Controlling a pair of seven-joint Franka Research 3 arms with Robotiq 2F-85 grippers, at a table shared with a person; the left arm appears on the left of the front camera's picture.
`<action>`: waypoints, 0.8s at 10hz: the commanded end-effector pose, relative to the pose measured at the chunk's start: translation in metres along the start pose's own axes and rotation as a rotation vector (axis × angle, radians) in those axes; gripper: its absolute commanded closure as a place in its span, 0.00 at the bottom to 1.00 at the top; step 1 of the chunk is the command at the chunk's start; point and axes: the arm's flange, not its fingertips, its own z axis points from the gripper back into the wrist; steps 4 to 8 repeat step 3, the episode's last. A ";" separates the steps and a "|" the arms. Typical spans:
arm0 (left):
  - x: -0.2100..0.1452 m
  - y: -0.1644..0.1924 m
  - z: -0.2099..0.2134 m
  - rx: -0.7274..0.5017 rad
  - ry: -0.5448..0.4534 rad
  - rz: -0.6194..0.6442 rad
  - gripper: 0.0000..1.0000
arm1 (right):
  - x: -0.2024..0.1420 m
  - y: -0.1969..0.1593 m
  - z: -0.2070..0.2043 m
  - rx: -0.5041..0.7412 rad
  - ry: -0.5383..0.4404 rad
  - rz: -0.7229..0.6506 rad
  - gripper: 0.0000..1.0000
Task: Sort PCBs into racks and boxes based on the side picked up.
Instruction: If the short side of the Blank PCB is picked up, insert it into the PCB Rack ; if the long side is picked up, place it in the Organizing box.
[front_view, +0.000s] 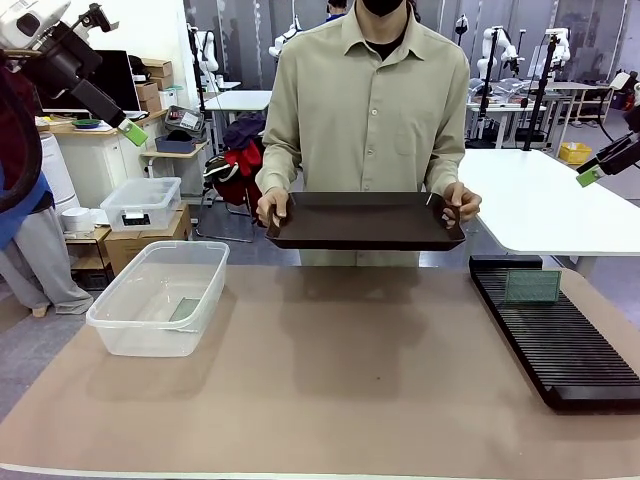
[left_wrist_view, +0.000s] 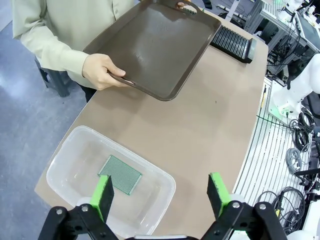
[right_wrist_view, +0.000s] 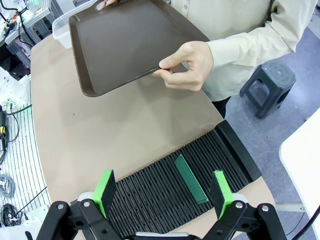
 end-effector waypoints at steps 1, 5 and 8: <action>0.000 0.000 -0.001 -0.008 -0.015 0.008 0.00 | 0.001 0.001 0.000 0.000 0.007 -0.007 0.00; 0.000 0.000 -0.001 -0.008 -0.015 0.008 0.00 | 0.001 0.001 0.000 0.000 0.007 -0.007 0.00; 0.000 0.000 -0.001 -0.008 -0.015 0.008 0.00 | 0.001 0.001 0.000 0.000 0.007 -0.007 0.00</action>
